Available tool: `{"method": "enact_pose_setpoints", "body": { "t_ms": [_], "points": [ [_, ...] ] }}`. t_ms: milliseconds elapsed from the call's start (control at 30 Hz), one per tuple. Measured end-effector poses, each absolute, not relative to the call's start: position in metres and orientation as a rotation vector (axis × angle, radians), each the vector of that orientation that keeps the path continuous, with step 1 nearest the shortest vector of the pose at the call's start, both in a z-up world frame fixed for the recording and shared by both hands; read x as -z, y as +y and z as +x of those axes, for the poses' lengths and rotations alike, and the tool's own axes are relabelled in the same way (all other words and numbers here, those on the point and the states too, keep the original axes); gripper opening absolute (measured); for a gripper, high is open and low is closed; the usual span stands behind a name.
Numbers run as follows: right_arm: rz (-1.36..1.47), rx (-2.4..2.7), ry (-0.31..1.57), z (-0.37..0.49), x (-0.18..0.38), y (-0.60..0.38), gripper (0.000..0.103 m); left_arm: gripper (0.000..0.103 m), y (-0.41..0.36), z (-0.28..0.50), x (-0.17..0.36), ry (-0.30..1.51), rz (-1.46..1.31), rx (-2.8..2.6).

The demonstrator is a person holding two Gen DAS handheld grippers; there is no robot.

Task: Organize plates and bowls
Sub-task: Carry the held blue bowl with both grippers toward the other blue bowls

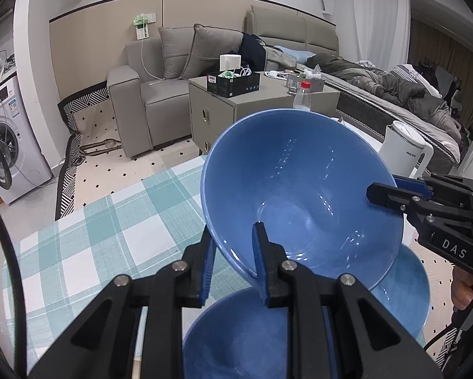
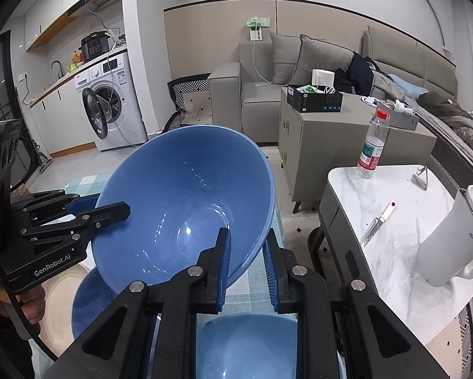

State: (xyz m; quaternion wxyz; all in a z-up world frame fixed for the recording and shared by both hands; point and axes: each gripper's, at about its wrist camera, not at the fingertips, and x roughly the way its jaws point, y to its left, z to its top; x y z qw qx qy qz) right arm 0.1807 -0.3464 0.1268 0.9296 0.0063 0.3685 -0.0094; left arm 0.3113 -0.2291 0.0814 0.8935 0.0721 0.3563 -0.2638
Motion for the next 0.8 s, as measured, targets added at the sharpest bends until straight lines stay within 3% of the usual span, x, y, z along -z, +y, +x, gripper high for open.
{"method": "enact_pose_setpoints", "body": {
  "t_ms": [800],
  "points": [
    [-0.017,-0.013,0.69,0.13,-0.158,-0.315,0.021,0.021,-0.201,0.262,-0.109,0.671,0.139,0.523]
  ]
}}
